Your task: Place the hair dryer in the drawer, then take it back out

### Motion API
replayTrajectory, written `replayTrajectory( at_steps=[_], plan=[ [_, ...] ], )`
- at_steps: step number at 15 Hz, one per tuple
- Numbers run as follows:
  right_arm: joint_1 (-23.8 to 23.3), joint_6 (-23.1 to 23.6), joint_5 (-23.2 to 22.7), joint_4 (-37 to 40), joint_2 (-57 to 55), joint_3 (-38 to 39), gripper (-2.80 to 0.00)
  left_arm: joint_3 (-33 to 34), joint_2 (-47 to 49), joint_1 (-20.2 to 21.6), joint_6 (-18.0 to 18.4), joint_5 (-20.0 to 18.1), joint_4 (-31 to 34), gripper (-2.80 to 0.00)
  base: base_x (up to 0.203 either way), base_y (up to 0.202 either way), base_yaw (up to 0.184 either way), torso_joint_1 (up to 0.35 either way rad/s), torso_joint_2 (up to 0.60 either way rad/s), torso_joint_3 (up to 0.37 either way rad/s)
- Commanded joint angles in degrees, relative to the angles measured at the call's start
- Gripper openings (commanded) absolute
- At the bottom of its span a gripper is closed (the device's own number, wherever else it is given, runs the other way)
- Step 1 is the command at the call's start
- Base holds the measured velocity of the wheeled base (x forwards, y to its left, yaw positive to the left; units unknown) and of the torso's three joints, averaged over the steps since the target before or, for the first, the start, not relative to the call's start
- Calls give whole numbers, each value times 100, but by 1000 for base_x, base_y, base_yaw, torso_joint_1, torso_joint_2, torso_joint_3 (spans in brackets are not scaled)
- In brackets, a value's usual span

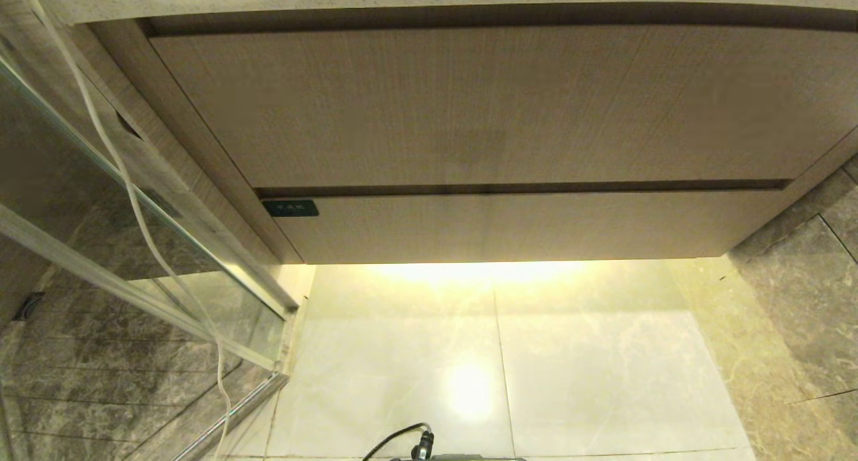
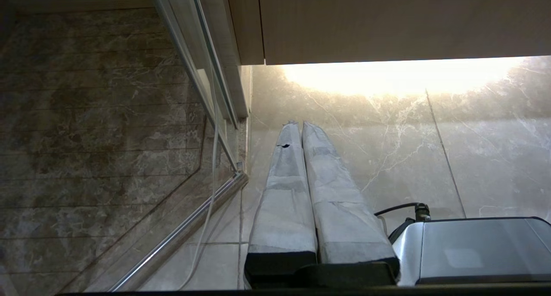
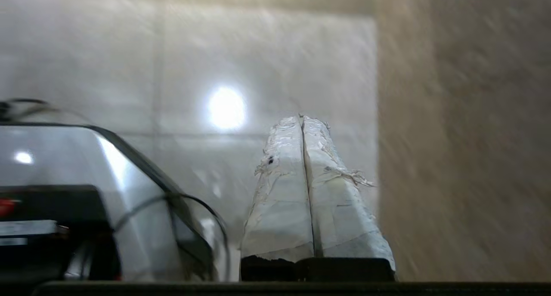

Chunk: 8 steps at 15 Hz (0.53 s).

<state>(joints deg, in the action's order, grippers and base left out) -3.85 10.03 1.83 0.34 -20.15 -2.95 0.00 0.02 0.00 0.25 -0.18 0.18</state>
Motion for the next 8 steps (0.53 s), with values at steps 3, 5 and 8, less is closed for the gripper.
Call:
replayTrajectory(
  at_steps=[3,5,8],
  plan=[
    [329,-43,-317,-410,1418,291,-280,9,6,0,2,1,-9,-280,0,0,0,0,0,0],
    [357,-44,-310,-389,2038,296,-280,9,6,0,2,1,-1,-280,0,0,0,0,0,0],
    [385,-89,-297,-368,2024,304,-280,9,6,0,2,1,-9,-280,0,0,0,0,0,0]
  ],
)
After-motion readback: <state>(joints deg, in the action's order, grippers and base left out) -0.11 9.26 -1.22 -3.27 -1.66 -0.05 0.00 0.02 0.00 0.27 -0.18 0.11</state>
